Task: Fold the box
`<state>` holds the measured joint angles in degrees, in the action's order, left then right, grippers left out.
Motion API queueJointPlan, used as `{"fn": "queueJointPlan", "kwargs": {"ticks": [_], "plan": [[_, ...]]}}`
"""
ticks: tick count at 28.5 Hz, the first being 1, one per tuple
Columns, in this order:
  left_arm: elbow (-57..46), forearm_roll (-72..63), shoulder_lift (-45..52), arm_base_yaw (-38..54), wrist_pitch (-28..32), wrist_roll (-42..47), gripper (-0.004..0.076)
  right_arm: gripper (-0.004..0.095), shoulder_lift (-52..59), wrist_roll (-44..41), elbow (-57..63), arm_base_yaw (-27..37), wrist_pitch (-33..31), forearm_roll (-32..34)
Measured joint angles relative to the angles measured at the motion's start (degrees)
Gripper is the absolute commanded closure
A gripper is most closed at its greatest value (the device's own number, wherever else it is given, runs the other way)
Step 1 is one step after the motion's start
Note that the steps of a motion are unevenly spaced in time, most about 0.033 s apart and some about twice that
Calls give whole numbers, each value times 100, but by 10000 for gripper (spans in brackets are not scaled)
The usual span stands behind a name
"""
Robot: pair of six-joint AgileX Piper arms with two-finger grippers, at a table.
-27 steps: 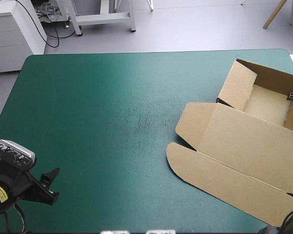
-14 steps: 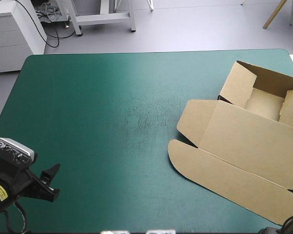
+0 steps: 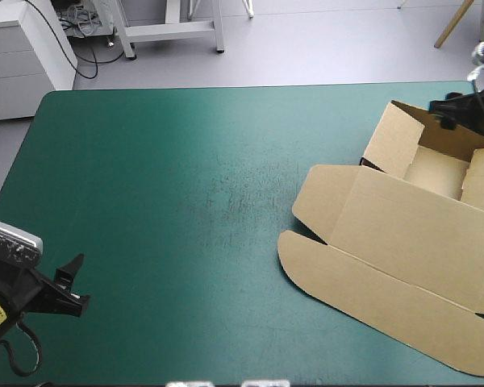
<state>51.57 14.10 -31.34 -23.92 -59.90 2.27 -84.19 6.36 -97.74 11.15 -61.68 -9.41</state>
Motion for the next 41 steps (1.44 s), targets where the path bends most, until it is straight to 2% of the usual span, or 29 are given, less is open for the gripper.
{"fn": "queueJointPlan", "kwargs": {"ticks": [5, 10, 18, 23, 29, 41], "plan": [[-1, 319, 0, 0, 40, 157, 273, 377, 583, 0, 0, -1293, 45, 344], [-1, 329, 0, 0, 82, 168, 273, 472, 1282, 0, 235, -2169, 89, 415], [-118, 134, 297, 0, 570, 168, 273, 540, 2964, 206, 2010, -3222, 508, 426], [-588, -56, 646, 0, 718, 168, 273, 620, 3887, 221, 3190, -3386, 832, 426], [-1329, -376, 1083, 0, 946, 168, 308, 920, 4824, 276, 4202, -3406, 892, 444], [-2698, -594, 2114, 0, 1342, 147, 351, 918, 6622, 571, 6173, -3406, 1074, 40]]}}
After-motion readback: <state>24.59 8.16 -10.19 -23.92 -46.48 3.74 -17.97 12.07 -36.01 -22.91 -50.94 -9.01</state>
